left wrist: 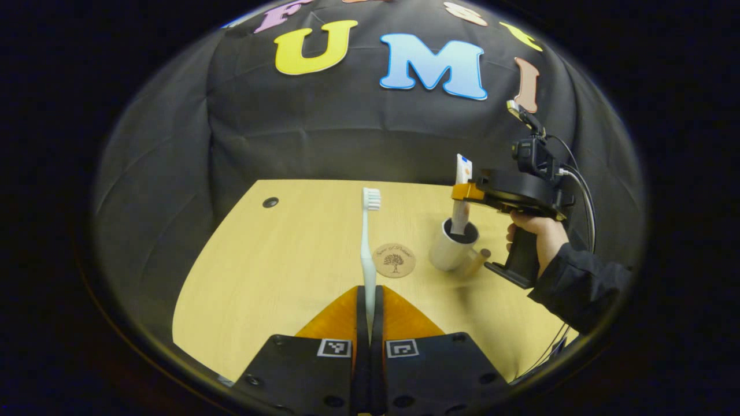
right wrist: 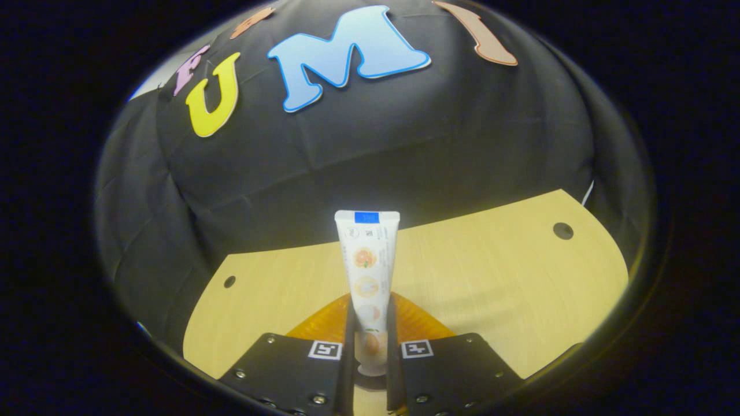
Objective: Put the toothbrush and toothpaste on the desktop into the cup, then pick up the cup and place it on the coaster on the desktop.
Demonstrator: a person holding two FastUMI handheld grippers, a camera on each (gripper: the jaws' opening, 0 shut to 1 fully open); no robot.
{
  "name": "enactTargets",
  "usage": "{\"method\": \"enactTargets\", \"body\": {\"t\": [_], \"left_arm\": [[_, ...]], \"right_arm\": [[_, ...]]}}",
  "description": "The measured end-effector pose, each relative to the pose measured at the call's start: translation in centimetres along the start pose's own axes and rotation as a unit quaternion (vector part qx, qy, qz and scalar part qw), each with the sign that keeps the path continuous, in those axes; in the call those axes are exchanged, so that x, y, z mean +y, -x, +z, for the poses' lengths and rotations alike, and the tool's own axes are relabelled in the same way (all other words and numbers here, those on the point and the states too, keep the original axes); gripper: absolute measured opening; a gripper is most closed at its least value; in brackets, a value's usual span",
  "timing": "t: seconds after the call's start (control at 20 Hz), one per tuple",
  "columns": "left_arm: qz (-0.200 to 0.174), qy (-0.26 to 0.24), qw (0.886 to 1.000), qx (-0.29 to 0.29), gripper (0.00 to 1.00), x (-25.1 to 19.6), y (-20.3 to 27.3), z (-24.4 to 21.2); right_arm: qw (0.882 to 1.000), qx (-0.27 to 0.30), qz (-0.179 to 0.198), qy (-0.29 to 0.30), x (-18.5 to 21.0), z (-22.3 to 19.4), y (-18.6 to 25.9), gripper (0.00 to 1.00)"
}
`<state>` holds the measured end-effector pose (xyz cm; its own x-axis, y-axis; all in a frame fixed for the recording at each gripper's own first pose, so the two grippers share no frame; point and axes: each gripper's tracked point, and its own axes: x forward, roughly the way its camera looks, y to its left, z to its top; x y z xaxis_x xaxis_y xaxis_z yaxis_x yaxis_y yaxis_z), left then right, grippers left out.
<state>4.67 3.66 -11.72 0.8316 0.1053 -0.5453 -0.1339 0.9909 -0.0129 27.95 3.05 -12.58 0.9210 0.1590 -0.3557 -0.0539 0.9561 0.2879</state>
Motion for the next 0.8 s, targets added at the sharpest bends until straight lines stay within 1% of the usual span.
{"method": "enactTargets", "body": {"t": [0.05,0.1,0.25,0.3,0.35,0.4,0.45,0.5,0.55,0.6,0.65,0.7,0.75,0.8], "left_arm": [[0.003,0.0,1.0,0.0,0.08,0.3,0.0,0.1],[0.006,0.001,1.0,0.0,0.08,0.5,0.1,0.1],[0.011,0.007,1.0,0.003,0.08,1.0,0.0,-0.1],[0.009,0.01,1.0,0.004,0.08,1.0,-0.1,-0.2],[0.008,0.011,1.0,0.006,0.08,0.8,-0.1,-0.3],[0.007,0.012,1.0,0.006,0.08,0.8,-0.2,-0.2],[0.005,0.013,1.0,0.007,0.08,0.5,-0.4,-0.4],[0.004,0.013,1.0,0.007,0.08,0.3,-0.5,-0.3],[0.002,0.012,1.0,0.007,0.08,0.2,-0.6,-0.3],[0.002,0.011,1.0,0.005,0.08,0.1,-0.7,-0.1],[0.0,0.01,1.0,0.004,0.08,-0.1,-0.7,-0.1],[0.0,0.01,1.0,0.003,0.08,-0.1,-0.9,-0.1],[-0.002,0.01,1.0,0.003,0.08,-0.2,-0.9,-0.4],[-0.003,0.012,1.0,0.003,0.08,-0.4,-0.9,-0.4]], "right_arm": [[1.0,0.002,-0.002,-0.001,-0.2,-0.3,-0.1,0.22],[1.0,0.003,0.001,-0.003,-0.1,-0.8,0.0,0.25],[1.0,0.008,0.003,-0.004,-0.2,-1.5,0.3,0.26],[1.0,0.011,0.002,-0.004,-0.3,-1.8,0.2,0.29],[1.0,0.011,0.002,-0.003,-0.3,-1.8,0.2,0.29],[1.0,0.012,0.002,-0.003,-0.3,-1.8,0.5,0.27],[1.0,0.013,0.002,0.001,-0.3,-1.9,0.6,0.34],[1.0,0.014,0.002,0.005,-0.3,-2.1,0.7,0.28],[1.0,0.016,0.001,0.007,-0.5,-2.2,0.8,0.35],[1.0,0.015,0.003,0.005,-0.5,-2.2,1.1,0.28],[1.0,0.014,0.009,-0.004,-0.2,-2.0,1.3,0.44],[1.0,0.013,0.015,-0.011,0.1,-1.9,1.3,0.56],[1.0,0.01,0.016,-0.013,0.1,-1.5,1.3,0.62],[1.0,0.007,0.013,-0.012,0.1,-1.3,1.7,0.58]]}}
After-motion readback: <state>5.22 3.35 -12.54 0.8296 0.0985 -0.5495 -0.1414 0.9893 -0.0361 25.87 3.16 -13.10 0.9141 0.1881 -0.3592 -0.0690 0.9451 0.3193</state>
